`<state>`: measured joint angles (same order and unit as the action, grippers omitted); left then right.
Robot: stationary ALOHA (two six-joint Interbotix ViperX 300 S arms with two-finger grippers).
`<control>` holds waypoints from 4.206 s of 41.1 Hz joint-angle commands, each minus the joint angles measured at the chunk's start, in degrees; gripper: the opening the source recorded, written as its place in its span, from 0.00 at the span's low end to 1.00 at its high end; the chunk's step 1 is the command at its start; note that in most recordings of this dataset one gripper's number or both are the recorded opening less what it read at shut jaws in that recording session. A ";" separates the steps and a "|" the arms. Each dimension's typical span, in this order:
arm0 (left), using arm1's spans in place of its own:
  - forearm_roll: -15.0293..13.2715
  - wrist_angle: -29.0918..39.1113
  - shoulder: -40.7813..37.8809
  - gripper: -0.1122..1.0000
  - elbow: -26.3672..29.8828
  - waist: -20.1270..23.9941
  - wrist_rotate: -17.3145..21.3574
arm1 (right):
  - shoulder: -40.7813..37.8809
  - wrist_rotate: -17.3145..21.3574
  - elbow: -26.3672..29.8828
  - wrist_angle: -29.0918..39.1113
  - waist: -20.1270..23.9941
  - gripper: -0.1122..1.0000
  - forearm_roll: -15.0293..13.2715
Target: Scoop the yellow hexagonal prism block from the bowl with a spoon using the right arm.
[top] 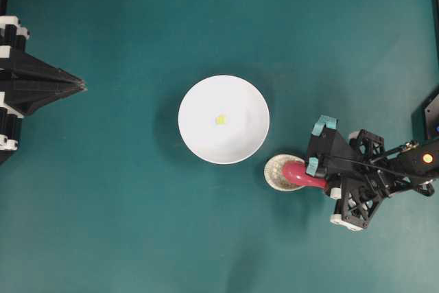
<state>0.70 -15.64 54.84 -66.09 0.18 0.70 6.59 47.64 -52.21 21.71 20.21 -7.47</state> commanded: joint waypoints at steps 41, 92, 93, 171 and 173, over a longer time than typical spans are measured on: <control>0.18 -0.79 -0.44 0.16 1.67 0.00 0.00 | 5.98 -0.79 6.77 20.65 0.18 0.32 -12.83; 0.18 -0.97 -0.44 0.16 1.67 0.00 0.00 | 4.57 -19.42 8.17 25.14 3.52 0.32 -21.53; 0.09 -0.97 -0.53 0.16 1.67 0.00 0.00 | 4.57 -19.78 8.17 25.14 3.43 0.32 -21.53; 0.18 -0.97 -0.53 0.16 1.67 0.00 0.00 | -1.41 -23.29 12.30 28.30 5.45 0.48 -22.41; 0.18 -0.97 -0.53 0.16 1.67 0.00 0.00 | -1.49 -23.29 12.30 28.21 5.45 0.51 -22.41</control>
<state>0.70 -16.00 54.84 -66.09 0.18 0.62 4.31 24.26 -41.04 49.92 25.40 -29.88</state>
